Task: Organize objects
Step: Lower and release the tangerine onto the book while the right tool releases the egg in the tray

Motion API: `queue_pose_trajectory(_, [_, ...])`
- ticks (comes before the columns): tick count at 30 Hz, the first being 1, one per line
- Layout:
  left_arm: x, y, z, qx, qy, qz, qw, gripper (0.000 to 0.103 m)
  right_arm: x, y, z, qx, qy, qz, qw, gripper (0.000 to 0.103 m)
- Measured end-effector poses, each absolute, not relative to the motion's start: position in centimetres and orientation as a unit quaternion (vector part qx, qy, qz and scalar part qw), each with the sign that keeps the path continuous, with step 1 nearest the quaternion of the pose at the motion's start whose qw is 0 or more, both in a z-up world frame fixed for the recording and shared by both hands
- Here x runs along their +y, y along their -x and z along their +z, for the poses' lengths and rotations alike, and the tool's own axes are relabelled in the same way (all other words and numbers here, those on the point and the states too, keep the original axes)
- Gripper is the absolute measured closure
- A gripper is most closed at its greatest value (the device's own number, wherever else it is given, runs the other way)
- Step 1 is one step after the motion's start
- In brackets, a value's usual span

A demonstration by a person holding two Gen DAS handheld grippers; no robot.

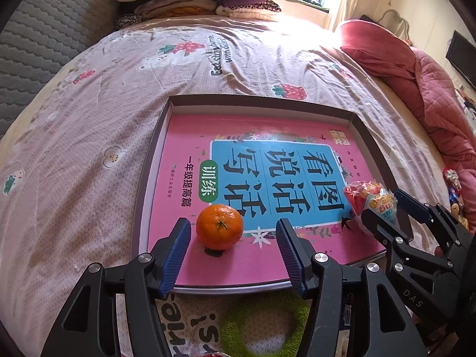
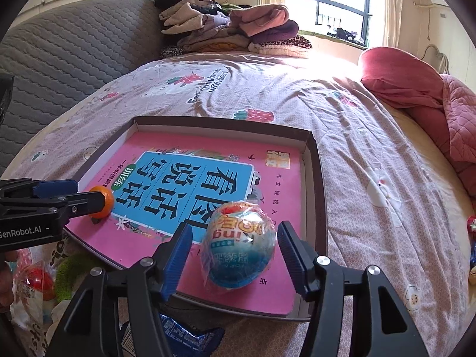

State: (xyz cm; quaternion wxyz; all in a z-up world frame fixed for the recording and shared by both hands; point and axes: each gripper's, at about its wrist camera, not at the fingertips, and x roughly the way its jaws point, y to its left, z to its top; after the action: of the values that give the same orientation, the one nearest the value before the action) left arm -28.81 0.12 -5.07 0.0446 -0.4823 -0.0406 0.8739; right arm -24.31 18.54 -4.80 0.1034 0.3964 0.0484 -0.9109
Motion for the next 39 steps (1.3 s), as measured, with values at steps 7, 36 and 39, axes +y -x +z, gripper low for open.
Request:
queue_pose_trajectory(7, [0.1, 26.3, -3.9, -0.048, 0.461, 0.886, 0.034, 0.041, 18.1, 22.6, -1.9, 0.059, -0.354, -0.927, 0.108, 0.042])
queue_pose_trajectory(36, [-0.2, 16.4, 3.4, -0.044, 0.370, 0.928, 0.011, 0.035, 16.9, 11.9, 6.6, 0.049, -0.233, -0.961, 0.140, 0.035])
queue_pose_trajectory(39, [-0.4, 15.6, 3.5, -0.043, 0.370, 0.928, 0.011, 0.035, 17.0, 11.3, 6.9, 0.046, -0.229, -0.962, 0.143, 0.035])
